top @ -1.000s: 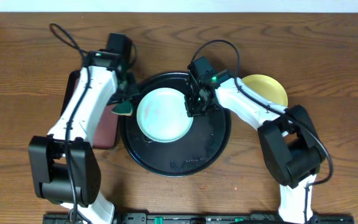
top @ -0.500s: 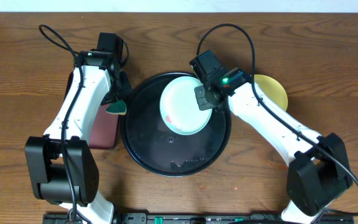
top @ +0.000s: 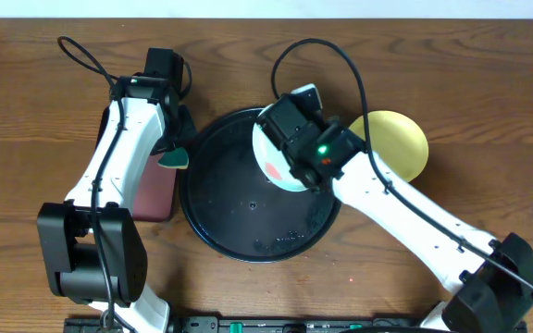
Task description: Clean dirty plates on tray and stack at the side
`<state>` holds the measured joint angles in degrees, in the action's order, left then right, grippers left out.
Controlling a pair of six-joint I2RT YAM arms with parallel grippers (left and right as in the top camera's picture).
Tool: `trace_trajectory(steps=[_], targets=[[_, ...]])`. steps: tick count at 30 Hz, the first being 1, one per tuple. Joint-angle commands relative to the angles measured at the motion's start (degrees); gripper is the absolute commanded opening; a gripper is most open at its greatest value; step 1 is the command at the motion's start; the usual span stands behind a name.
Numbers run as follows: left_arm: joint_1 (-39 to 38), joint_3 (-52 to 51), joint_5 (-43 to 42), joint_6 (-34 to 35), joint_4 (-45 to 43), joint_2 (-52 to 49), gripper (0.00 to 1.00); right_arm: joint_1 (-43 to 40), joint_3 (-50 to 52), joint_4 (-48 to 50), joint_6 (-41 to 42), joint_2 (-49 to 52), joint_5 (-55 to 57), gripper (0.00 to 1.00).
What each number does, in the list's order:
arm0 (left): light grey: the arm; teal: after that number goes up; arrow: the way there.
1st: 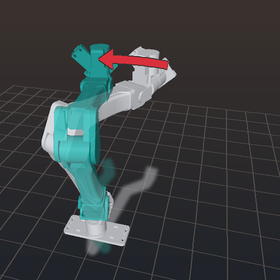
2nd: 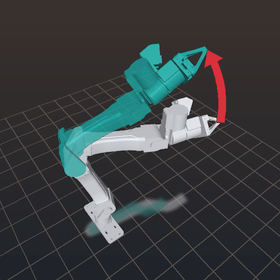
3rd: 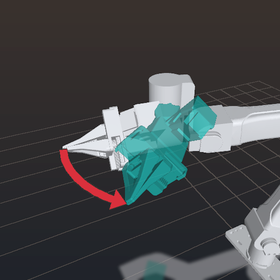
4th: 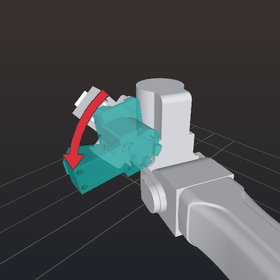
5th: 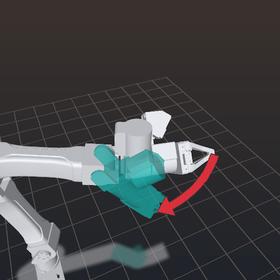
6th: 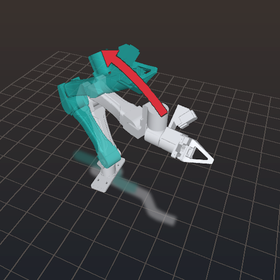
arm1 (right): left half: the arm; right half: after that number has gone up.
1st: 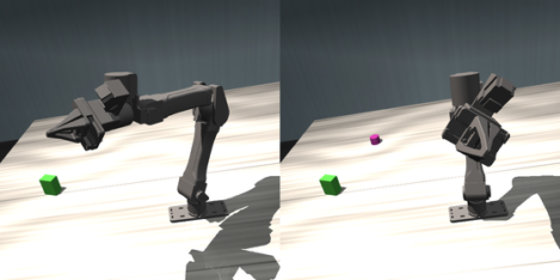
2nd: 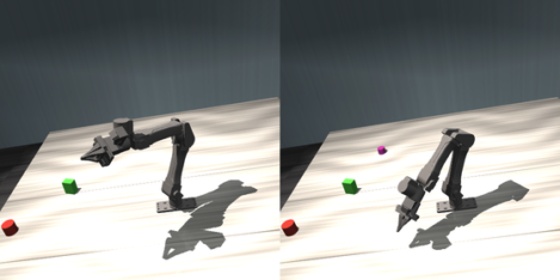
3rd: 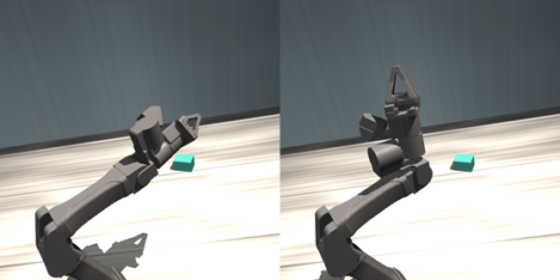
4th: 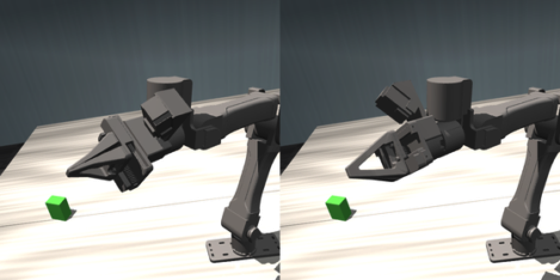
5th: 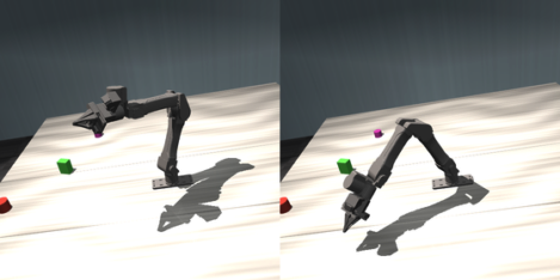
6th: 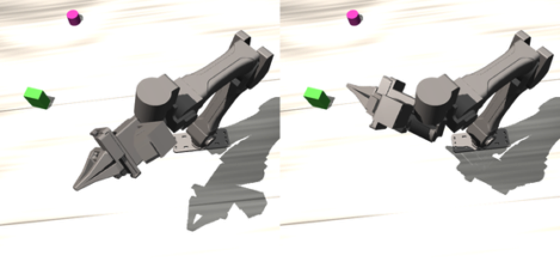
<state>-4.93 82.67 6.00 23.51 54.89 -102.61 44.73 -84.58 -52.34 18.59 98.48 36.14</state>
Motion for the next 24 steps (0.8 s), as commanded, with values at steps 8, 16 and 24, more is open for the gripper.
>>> trace_trajectory(steps=[8,16,24], targets=[[0.15,-0.7,0.9,-0.9,-0.07,0.63,0.08,5.07,-0.09,-0.5,-0.42,-1.36,18.14,0.01],[0.15,-0.72,0.9,-0.9,-0.07,0.63,0.08,8.04,-0.09,-0.17,2.58,-1.36,27.45,0.01],[0.15,-0.72,0.9,-0.9,-0.07,0.63,0.08,11.32,-0.09,0.28,4.37,-1.36,38.03,0.01]])
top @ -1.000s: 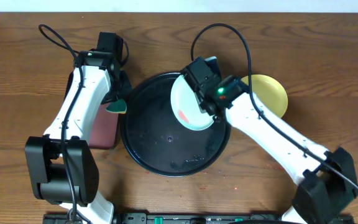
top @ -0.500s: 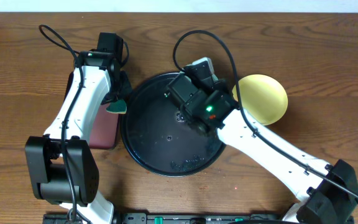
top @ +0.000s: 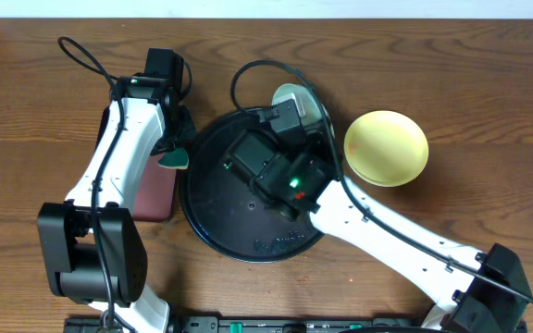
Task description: Clean dirty plates on tray and stack at the side
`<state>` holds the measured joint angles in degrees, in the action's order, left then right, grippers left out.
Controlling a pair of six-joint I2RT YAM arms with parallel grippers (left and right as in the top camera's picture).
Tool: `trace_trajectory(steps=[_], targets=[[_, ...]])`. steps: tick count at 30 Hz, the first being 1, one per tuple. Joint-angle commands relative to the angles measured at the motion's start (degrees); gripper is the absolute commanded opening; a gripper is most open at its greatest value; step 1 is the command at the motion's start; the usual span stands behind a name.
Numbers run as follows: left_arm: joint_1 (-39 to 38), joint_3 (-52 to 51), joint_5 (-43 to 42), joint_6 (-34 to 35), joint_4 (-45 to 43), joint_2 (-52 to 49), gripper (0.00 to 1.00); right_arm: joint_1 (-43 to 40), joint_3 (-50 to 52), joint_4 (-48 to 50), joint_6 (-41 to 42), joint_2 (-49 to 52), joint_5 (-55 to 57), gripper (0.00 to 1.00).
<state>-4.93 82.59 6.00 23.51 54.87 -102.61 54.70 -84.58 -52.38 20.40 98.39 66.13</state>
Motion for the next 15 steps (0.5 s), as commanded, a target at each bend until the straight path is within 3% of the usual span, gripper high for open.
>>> trace_trajectory(steps=[1,6,15], targets=[[0.15,-0.63,0.9,-0.92,-0.04,0.63,0.08,1.64,-0.09,0.48,2.56,-1.27,8.02,0.01],[0.15,-0.63,0.9,-0.92,-0.02,0.63,0.08,0.87,-0.07,1.22,3.34,-1.25,0.94,0.01],[0.15,-0.63,0.87,-0.92,0.15,0.63,0.08,-6.86,-0.04,3.13,3.32,-0.2,-37.77,0.01]])
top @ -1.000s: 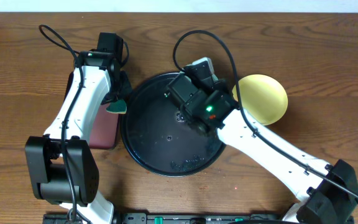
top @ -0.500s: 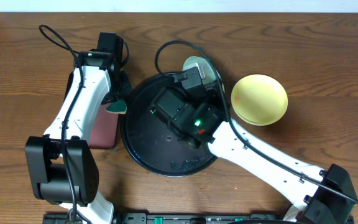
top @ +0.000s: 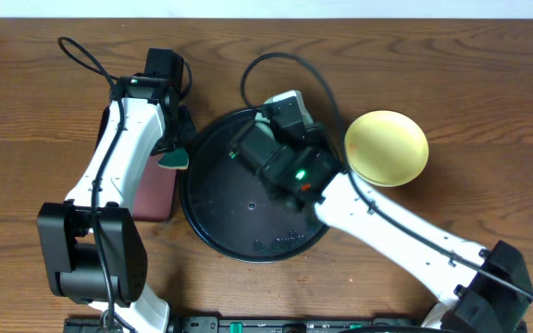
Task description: Clean dirty plates on tray and stack at the side
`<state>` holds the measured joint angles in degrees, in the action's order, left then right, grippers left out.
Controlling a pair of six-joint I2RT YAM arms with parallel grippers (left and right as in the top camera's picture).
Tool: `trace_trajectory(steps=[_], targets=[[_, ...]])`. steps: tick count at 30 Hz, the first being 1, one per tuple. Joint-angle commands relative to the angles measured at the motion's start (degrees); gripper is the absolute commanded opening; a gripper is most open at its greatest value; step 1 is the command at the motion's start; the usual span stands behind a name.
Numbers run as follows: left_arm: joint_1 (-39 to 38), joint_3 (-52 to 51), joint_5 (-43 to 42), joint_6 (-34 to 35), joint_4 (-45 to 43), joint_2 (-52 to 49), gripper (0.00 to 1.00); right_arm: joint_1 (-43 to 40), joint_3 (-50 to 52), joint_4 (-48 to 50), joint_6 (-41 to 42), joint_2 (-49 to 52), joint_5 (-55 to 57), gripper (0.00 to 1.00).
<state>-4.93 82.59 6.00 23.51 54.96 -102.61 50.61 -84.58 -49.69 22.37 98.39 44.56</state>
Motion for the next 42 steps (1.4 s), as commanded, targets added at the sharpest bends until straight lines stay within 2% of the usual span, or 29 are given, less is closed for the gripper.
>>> trace_trajectory(steps=[1,4,8,12,16,19,25,32,38,42], targets=[[0.15,-0.61,0.9,-0.9,0.04,0.63,0.08,-3.82,-0.04,0.61,1.36,0.22,-20.09,0.01],[0.15,-0.61,0.9,-0.9,0.07,0.63,0.08,-6.1,-0.04,0.83,1.36,2.12,-28.61,0.01],[0.15,-0.63,0.87,-0.92,0.07,0.63,0.08,-7.28,-0.04,0.85,1.38,6.01,-33.33,0.02],[0.15,-0.63,0.9,-0.92,0.09,0.63,0.08,-7.54,-0.04,0.85,1.31,10.12,-35.04,0.11],[0.15,-0.63,0.9,-0.92,0.09,0.63,0.08,-8.13,-0.07,2.03,-1.73,12.44,-39.85,0.14],[0.15,-0.61,0.9,-0.92,0.04,0.63,0.08,-9.49,-0.07,3.54,-5.64,13.31,-46.07,0.21],[0.15,-0.63,0.9,-0.92,0.02,0.63,0.08,-14.08,-0.07,5.9,-10.19,13.88,-50.49,0.31],[0.13,-0.61,0.87,-0.87,-0.28,0.63,0.08,-18.82,-0.09,11.47,-22.34,18.88,-61.75,0.52],[0.13,-0.61,0.87,-0.9,-0.26,0.63,0.08,-20.35,-0.15,12.28,-21.42,21.57,-63.69,0.51],[0.13,-0.63,0.87,-0.87,-0.44,0.63,0.08,-20.7,-0.15,13.49,-18.45,21.62,-62.51,0.43]])
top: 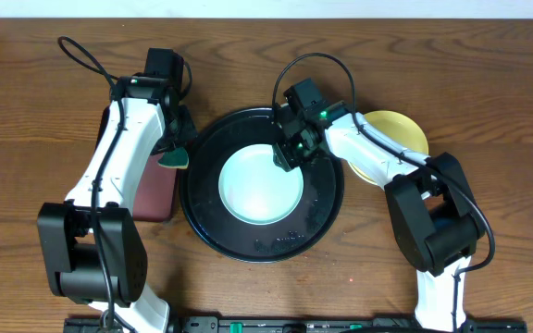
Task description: Clean dirty plates on tray and stack at the side
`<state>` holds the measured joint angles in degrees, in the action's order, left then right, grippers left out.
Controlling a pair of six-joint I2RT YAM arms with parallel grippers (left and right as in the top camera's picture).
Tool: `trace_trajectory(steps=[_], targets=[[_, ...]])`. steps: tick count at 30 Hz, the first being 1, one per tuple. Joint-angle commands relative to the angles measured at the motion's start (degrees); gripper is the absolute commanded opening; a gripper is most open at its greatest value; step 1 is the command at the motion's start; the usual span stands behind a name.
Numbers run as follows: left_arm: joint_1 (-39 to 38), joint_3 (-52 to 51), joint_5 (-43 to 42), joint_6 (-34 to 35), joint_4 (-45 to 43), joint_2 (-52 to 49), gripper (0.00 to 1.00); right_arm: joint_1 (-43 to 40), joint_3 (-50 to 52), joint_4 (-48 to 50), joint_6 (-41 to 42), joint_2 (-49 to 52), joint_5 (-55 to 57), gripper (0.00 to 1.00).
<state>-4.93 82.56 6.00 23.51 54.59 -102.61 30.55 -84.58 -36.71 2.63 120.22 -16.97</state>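
A pale plate (259, 185) lies flat in the middle of the round black tray (202, 217); its face shows no stain. My right gripper (285, 153) sits at the plate's upper right rim, its dark fingers over the edge; their spread is not readable. A yellow plate (398, 134) rests on the table right of the tray, partly under the right arm. My left gripper (176, 148) hangs just off the tray's left rim, shut on a green sponge (174, 160).
A maroon cloth (153, 194) lies on the table left of the tray, under the left arm. Cables loop above both arms. The right arm's base stands at the front right, the left arm's base at the front left.
The right arm lay across the tray with the plate mostly hidden under its wrist. Now the plate lies flat and face up in the tray's middle, and the arm reaches in from the right.
My right gripper first held the pale plate, red smear on it, over the tray's right side. Then the arm lay across the tray with the plate at the far rim, little of it showing. Now the plate lies flat, unstained. The left arm has stayed still.
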Motion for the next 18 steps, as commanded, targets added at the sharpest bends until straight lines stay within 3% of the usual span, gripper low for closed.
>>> trace_trajectory(steps=[1,4,9,15,18], targets=[[0.15,-0.61,0.87,-0.7,-0.07,0.63,0.08,-0.68,-0.15,0.59,2.36,-0.2,-0.2,0.41],[0.15,-0.61,0.83,-0.7,-0.07,0.63,0.08,-0.72,-0.15,0.44,3.08,-0.2,0.48,0.32],[0.09,-0.61,0.2,-0.7,0.0,0.63,0.08,-0.46,-0.15,0.31,8.04,-0.2,2.64,0.01],[-0.04,-0.68,-6.34,-0.68,-0.02,0.42,0.08,-0.39,-0.13,-0.55,27.41,-0.2,2.56,0.01],[-1.05,-1.86,-8.07,-0.48,-0.72,-0.02,0.08,0.31,-0.13,0.96,30.16,-0.2,3.37,0.01]])
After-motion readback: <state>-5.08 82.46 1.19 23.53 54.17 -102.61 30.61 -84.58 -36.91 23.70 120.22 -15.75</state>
